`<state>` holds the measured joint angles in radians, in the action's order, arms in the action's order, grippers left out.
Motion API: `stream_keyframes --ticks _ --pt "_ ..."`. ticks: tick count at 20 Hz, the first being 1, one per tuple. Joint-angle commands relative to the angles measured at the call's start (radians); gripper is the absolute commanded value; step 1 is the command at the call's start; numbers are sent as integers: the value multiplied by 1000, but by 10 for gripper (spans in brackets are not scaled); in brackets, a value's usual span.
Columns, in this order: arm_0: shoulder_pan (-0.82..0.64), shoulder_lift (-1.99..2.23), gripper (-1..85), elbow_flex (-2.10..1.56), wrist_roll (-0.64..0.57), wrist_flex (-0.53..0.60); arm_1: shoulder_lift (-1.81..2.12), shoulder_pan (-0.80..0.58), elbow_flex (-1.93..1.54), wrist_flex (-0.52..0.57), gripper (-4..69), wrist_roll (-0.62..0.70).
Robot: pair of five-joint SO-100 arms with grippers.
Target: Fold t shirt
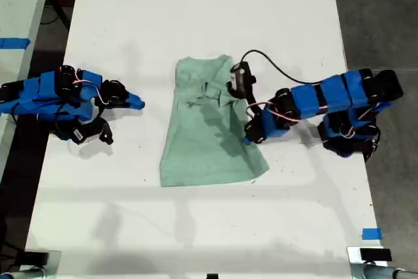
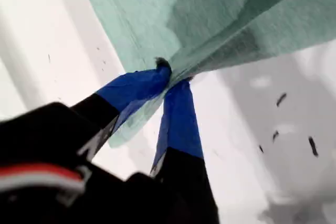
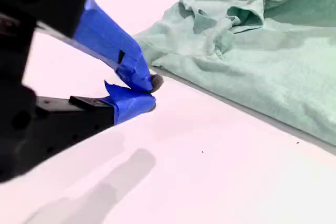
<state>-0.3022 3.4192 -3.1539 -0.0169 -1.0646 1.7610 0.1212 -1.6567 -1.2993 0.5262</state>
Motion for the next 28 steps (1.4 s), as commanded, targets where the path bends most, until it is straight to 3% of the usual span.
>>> stream_keyframes --ticks 1,4,5,6,9,11,14,20,28 --pt "17 5 0 15 17 -2 -150 -21 126 230 12 3" --pt "21 5 0 15 17 -2 -252 -28 -2 512 186 -69" --pt "23 5 0 15 17 -2 -279 -28 -60 598 293 -74" --pt "26 5 0 15 17 -2 -304 -25 -78 615 302 -89" --pt "28 6 0 15 17 -2 -186 -15 -71 480 279 -78" --pt "28 6 0 15 17 -3 -29 -15 -18 302 231 -32" --pt "28 8 0 15 20 -3 232 -25 -57 106 215 17" --pt "34 9 0 14 28 -6 943 -176 -877 187 209 15" --pt "29 25 0 9 28 -9 1667 -298 -1270 -51 207 0"
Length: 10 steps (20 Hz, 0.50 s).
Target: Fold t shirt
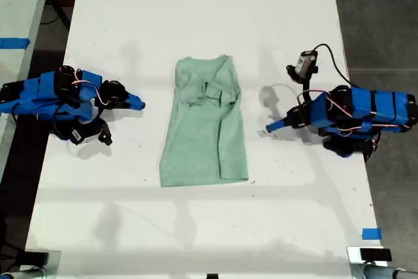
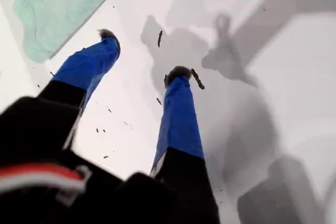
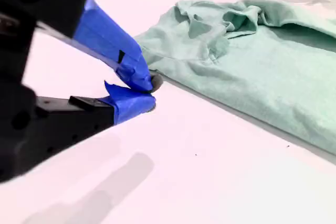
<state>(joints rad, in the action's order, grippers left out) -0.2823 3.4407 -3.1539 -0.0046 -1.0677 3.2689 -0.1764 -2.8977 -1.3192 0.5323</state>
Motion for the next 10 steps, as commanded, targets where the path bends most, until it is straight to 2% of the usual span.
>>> stream_keyframes --ticks 1,10 --pt "9 3 0 9 15 -6 199 8 -43 -48 205 -23" --pt "14 3 0 9 17 -8 202 15 -44 -60 201 -41"
